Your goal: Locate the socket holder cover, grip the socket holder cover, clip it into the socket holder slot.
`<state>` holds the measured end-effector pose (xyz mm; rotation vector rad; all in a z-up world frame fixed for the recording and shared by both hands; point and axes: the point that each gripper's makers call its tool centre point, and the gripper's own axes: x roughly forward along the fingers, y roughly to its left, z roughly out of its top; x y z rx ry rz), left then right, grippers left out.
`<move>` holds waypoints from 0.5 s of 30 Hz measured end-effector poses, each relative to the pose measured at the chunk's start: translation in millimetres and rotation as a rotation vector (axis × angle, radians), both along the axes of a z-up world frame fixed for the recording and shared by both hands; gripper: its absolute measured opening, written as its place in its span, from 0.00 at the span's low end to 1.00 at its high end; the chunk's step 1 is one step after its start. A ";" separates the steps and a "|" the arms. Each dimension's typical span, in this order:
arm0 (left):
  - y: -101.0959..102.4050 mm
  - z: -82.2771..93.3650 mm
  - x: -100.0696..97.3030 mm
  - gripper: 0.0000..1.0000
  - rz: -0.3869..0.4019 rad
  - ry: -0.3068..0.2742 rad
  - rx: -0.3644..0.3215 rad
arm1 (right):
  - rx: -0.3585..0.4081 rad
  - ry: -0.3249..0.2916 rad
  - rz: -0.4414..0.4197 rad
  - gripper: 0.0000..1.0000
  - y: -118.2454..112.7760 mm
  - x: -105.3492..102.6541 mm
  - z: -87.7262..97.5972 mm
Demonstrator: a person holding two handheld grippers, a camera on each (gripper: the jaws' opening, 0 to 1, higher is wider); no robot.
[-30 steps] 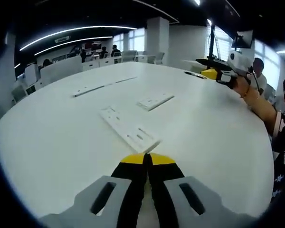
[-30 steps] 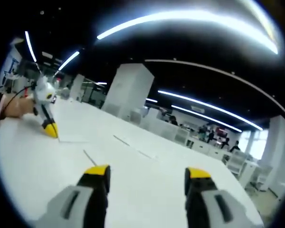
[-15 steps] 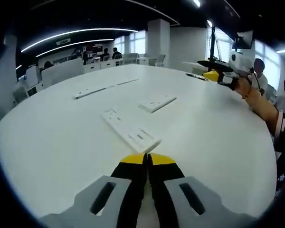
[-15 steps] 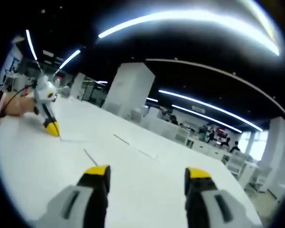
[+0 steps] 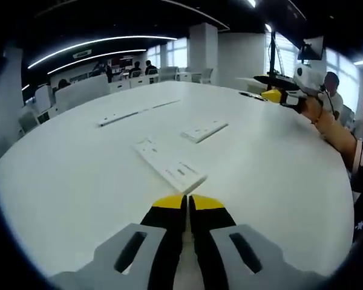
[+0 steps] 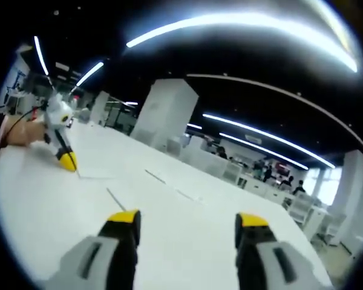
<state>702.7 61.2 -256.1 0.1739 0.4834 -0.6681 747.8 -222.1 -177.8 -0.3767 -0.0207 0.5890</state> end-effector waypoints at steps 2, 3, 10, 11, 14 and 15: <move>1.1 0.3 -0.2 0.05 0.002 0.004 0.005 | 0.000 -0.001 0.000 0.64 -0.2 0.0 0.2; 1.4 0.3 -0.2 0.05 0.003 0.006 0.006 | 0.000 -0.001 0.000 0.64 -0.2 0.0 0.2; 4.0 0.9 3.3 0.07 0.032 -0.014 0.007 | -0.004 -0.005 -0.002 0.64 -0.1 -1.1 0.8; 3.6 0.0 1.8 0.07 0.036 -0.010 0.007 | -0.006 -0.005 -0.003 0.64 -0.4 -0.9 0.6; 3.0 0.0 3.5 0.08 0.040 -0.019 0.007 | -0.009 -0.005 -0.004 0.64 -0.3 -1.1 0.1; 2.7 -0.4 3.3 0.08 0.042 -0.022 0.006 | -0.010 -0.005 -0.004 0.64 -0.2 -0.8 0.1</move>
